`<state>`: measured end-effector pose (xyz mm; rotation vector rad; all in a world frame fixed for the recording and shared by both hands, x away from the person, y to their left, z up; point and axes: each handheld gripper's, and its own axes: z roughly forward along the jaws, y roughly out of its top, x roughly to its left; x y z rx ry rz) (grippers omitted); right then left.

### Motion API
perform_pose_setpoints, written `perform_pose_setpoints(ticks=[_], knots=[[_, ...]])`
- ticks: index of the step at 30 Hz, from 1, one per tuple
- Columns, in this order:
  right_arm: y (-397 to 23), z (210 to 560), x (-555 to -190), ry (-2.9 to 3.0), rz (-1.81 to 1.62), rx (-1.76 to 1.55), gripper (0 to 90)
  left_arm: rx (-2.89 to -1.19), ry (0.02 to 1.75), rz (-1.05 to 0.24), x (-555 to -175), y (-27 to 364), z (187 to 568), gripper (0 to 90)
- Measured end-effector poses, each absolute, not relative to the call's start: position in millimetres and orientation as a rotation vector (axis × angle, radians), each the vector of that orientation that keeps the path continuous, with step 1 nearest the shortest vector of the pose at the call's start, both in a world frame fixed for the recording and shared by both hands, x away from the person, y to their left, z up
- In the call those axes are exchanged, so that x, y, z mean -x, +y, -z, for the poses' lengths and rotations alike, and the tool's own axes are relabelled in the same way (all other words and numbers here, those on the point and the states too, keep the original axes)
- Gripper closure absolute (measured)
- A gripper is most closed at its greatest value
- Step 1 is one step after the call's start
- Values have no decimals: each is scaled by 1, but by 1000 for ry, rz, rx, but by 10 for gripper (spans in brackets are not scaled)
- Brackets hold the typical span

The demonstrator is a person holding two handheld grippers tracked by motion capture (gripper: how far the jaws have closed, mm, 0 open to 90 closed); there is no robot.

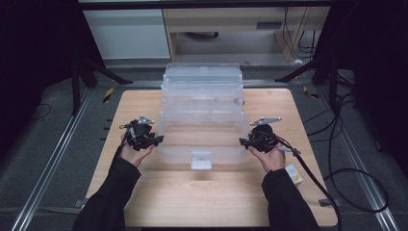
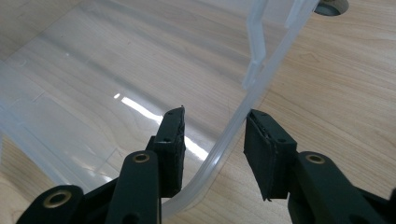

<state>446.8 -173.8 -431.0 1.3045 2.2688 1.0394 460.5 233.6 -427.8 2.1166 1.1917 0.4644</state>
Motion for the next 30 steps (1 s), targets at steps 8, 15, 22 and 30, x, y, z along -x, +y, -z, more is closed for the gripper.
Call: perform_pose_setpoints(ticks=[8,15,22,30], knots=[[-172,430,-440,2285,-1018,-1290,590,-2133,1199,-465,-449,235,426,671],[-169,429,-433,2307,-1001,-1269,590,-2145,1199,-454,-437,236,425,667],[-169,428,-430,2315,-990,-1264,600,-2146,1194,-447,-430,237,425,652],[-173,419,-428,2294,-1020,-1259,517,-2134,1183,-453,-433,242,424,601]])
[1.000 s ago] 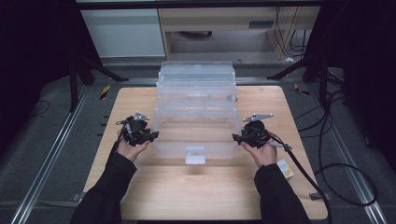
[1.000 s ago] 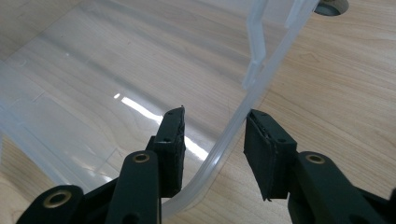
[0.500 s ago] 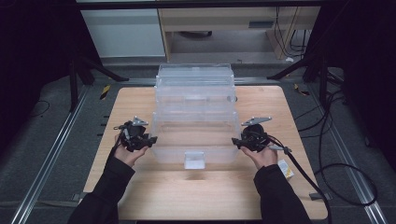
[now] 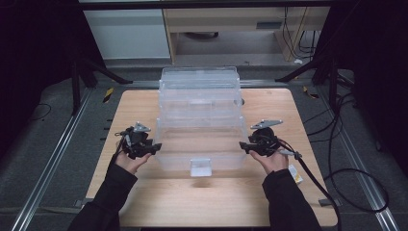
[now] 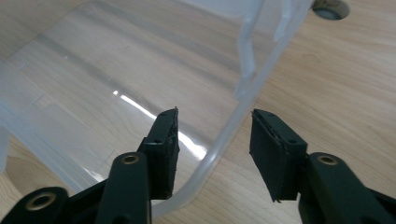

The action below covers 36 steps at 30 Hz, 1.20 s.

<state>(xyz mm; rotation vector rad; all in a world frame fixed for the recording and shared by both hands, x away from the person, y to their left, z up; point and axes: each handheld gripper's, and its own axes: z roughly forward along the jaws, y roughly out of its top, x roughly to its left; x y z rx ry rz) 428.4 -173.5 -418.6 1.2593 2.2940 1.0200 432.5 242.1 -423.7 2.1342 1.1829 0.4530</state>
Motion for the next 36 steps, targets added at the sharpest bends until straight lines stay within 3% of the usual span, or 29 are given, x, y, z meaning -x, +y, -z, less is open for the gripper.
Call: perform_pose_setpoints(ticks=[12,22,36], knots=[[-212,393,-410,2197,-1000,-1267,395,-2027,1137,-444,-428,256,406,440],[-242,404,-396,2182,-893,-1347,284,-1948,1160,-512,-425,282,391,410],[-275,415,-365,2190,-825,-1427,225,-1980,1233,-509,-431,299,403,379]])
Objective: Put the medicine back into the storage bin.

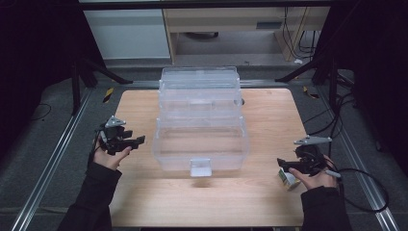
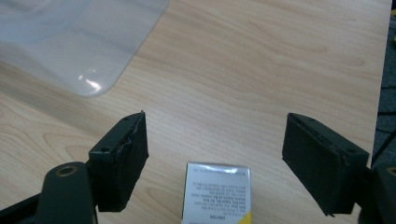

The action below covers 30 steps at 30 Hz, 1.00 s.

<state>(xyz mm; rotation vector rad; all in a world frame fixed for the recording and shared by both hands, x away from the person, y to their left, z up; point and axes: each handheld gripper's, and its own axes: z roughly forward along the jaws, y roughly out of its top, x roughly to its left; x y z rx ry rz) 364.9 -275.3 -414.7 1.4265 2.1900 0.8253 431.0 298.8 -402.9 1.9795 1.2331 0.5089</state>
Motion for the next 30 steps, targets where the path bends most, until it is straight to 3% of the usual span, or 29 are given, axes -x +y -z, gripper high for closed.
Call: perform_pose_setpoints(ticks=[23,30], knots=[[-279,441,-355,2293,-625,-1532,190,-2012,1283,-501,-434,310,414,372],[-281,455,-360,2351,-537,-1555,250,-2037,1283,-491,-435,307,418,372]])
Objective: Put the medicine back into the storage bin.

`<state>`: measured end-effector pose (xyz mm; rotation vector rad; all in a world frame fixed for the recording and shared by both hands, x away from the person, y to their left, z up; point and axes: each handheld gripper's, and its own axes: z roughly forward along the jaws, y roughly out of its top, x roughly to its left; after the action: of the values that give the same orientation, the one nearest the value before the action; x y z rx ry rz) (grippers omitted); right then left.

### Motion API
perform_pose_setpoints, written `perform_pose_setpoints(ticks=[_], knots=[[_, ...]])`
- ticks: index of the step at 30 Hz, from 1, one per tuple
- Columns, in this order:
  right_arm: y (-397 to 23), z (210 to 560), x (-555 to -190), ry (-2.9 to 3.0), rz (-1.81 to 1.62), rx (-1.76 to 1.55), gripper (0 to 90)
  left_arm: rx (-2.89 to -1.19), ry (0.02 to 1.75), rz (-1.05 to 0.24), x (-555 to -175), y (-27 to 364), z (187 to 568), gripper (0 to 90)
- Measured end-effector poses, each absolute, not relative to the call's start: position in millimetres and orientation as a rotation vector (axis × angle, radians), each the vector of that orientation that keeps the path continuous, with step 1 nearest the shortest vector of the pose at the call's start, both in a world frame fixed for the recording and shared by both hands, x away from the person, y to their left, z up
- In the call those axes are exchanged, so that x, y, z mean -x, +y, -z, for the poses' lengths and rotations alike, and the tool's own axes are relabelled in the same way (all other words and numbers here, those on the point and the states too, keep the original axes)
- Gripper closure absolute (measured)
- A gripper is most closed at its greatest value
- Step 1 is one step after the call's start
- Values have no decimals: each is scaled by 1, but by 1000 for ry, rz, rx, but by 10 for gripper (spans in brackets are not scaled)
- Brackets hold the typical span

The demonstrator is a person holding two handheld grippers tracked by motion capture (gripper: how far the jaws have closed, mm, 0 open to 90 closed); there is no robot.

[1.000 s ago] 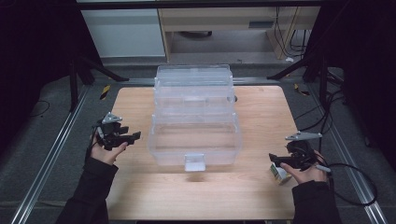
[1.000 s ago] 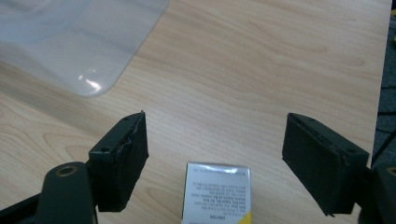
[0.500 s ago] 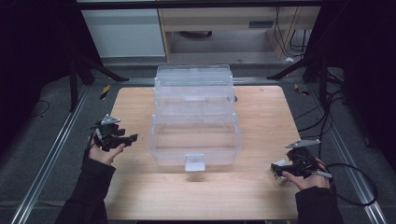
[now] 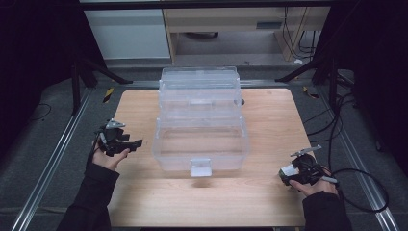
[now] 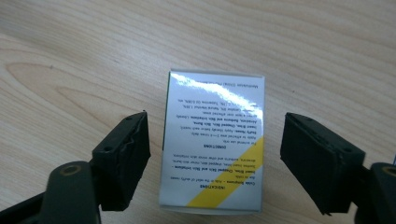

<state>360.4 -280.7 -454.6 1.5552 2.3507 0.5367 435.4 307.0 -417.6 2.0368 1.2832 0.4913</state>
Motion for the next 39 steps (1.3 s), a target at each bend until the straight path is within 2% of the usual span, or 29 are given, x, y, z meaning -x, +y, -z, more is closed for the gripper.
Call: perform_pose_setpoints(ticks=[17,18,39], knots=[[-277,465,-368,2420,-442,-1587,400,-2057,1288,-476,-437,305,421,372],[-276,465,-369,2422,-436,-1595,429,-2059,1288,-474,-437,305,421,373],[-274,443,-367,2364,-522,-1569,450,-2066,1283,-470,-437,303,421,374]])
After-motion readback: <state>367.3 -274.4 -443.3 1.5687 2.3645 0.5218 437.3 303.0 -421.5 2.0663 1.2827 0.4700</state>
